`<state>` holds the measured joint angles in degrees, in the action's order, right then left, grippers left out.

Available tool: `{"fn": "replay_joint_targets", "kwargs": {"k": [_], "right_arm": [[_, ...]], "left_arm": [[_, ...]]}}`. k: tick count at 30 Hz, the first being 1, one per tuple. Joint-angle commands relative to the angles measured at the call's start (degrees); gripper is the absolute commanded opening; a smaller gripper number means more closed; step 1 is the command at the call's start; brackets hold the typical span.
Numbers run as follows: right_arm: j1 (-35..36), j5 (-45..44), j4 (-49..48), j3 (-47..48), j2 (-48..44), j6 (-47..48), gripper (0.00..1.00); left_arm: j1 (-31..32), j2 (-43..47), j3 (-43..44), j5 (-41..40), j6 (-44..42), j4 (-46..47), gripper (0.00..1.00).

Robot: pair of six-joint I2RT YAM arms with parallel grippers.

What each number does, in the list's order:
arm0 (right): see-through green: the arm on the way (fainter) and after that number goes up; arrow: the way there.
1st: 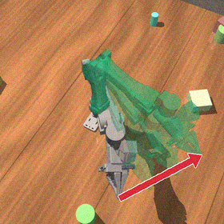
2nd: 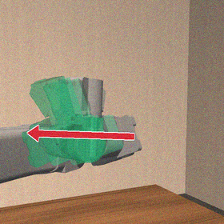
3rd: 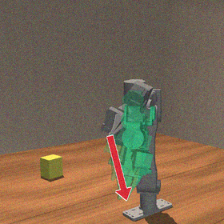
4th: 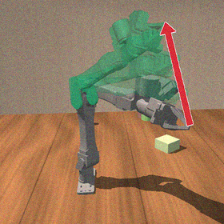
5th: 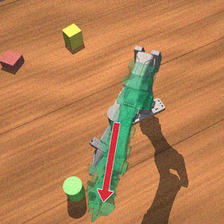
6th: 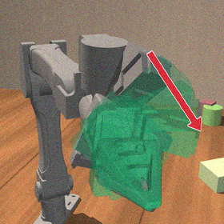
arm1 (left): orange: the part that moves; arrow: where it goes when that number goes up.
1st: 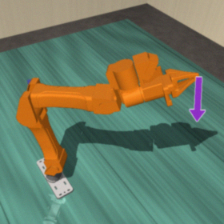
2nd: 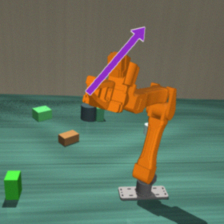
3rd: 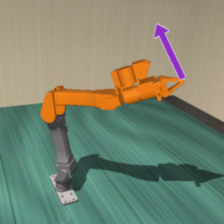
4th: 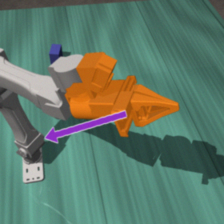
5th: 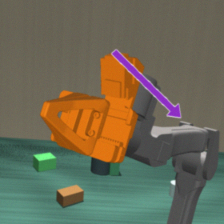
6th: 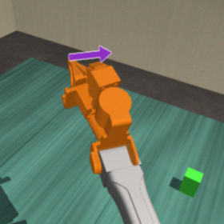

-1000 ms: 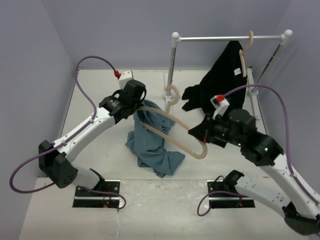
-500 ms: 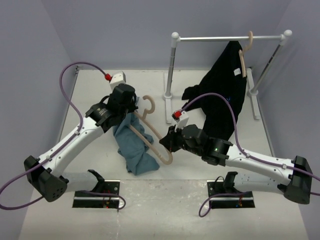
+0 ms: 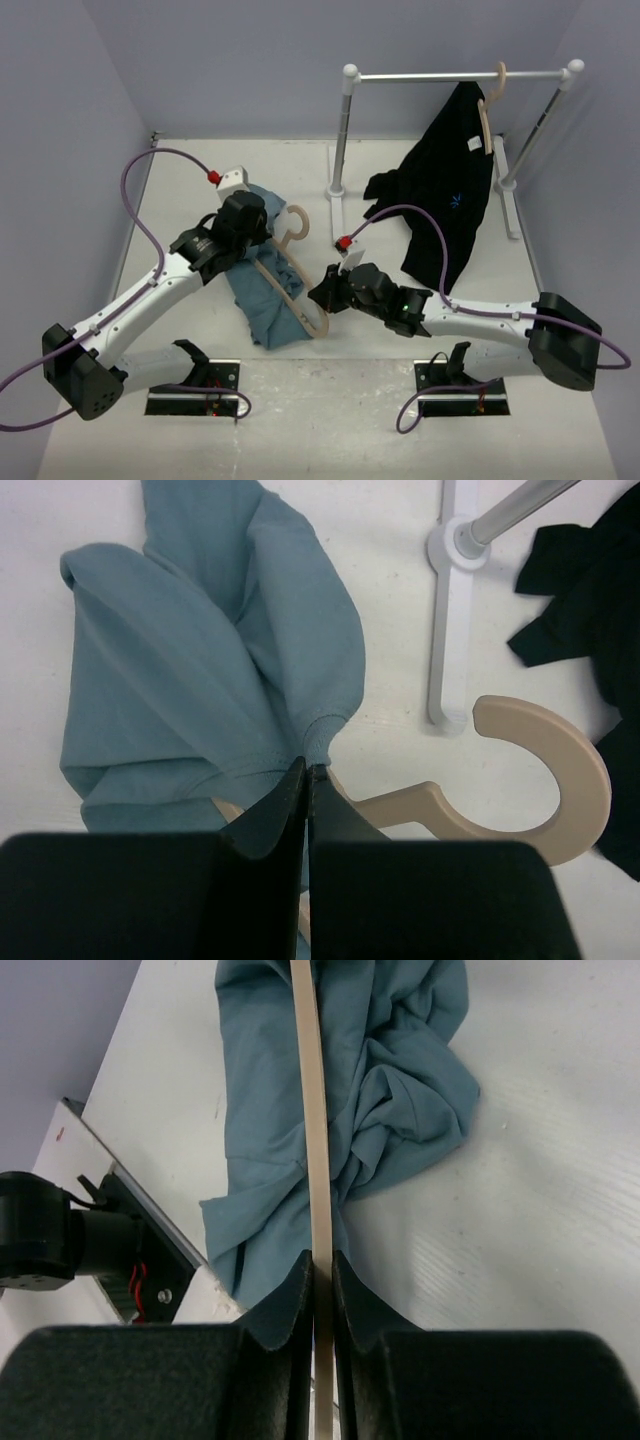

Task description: Place the t-shirt on the hanger

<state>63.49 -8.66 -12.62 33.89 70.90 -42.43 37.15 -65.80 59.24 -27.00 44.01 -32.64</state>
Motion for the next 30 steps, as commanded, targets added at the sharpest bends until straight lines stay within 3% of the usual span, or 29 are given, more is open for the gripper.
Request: {"fn": "replay_joint_targets", "kwargs": {"k": [1, 6, 10, 12, 15, 24, 30], "right_arm": [[0.6, 3.4, -10.3, -1.0, 4.9, -3.3, 0.12], [0.8, 8.2, -20.5, -3.6, 11.9, -5.9, 0.18], [0.7, 10.6, -26.9, -3.8, 17.2, -7.4, 0.29], [0.7, 10.7, -27.9, -3.4, 18.3, -7.7, 0.23], [0.7, 9.5, -27.8, -2.4, 18.7, -7.4, 0.02], [2.1, -6.4, -14.4, -5.0, 2.3, -10.2, 0.00], [7.3, -12.5, 4.4, 0.6, -5.6, -10.2, 0.00]], "left_arm": [[0.1, 1.0, -2.1, -0.4, 1.4, 4.0, 0.00], [0.1, 3.4, -5.9, -0.7, 1.6, 4.9, 0.00], [0.1, 4.5, -6.8, -1.0, 1.4, 4.4, 0.00], [0.1, 5.0, -7.1, -1.3, 1.2, 4.0, 0.00], [0.0, 5.5, -7.2, -1.9, 1.0, 3.4, 0.00], [-2.4, 1.8, 2.8, -8.8, -1.6, -3.7, 0.00], [-4.5, -6.6, 16.3, -9.3, -5.7, -4.5, 0.00]]}}
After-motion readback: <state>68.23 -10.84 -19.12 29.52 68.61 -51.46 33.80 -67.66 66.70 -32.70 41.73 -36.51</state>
